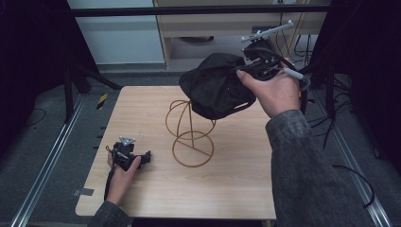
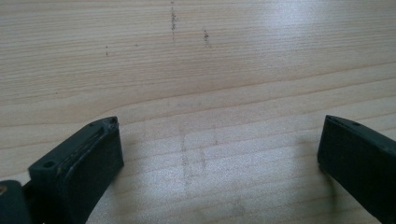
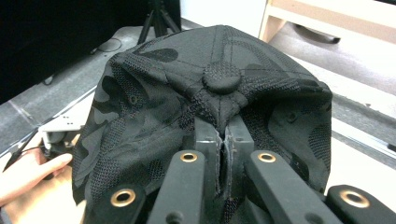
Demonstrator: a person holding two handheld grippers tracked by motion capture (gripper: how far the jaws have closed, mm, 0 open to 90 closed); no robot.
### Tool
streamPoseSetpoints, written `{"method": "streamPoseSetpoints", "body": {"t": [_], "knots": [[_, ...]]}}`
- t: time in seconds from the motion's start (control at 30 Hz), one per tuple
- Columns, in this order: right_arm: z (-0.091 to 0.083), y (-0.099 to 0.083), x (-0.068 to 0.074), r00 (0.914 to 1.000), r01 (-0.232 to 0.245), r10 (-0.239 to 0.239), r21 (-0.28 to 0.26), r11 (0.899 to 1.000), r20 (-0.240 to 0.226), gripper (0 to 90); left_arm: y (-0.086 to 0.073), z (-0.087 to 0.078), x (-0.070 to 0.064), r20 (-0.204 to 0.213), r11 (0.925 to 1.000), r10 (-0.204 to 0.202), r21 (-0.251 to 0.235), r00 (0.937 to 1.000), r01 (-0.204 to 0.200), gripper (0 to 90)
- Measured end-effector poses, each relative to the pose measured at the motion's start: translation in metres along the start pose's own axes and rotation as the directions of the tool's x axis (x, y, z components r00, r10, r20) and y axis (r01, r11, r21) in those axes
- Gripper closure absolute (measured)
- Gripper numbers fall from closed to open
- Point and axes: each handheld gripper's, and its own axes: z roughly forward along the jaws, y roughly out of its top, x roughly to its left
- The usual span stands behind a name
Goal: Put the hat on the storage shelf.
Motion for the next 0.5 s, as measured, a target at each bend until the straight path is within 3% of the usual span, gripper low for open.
{"method": "streamPoseSetpoints", "body": {"t": [0.13,0.5], "knots": [[0.009,0.001,0.009,0.9992,0.018,-0.017,0.007,1.000,-0.036,87.0,0.000,0.000,0.000,0.000,1.0000,-0.002,-0.002,1.0000,0.002,0.0],[0.028,0.003,0.027,0.9955,0.049,-0.047,0.029,0.998,-0.083,87.0,0.000,0.000,0.000,0.000,1.0000,0.000,-0.002,1.0000,0.000,0.0]]}}
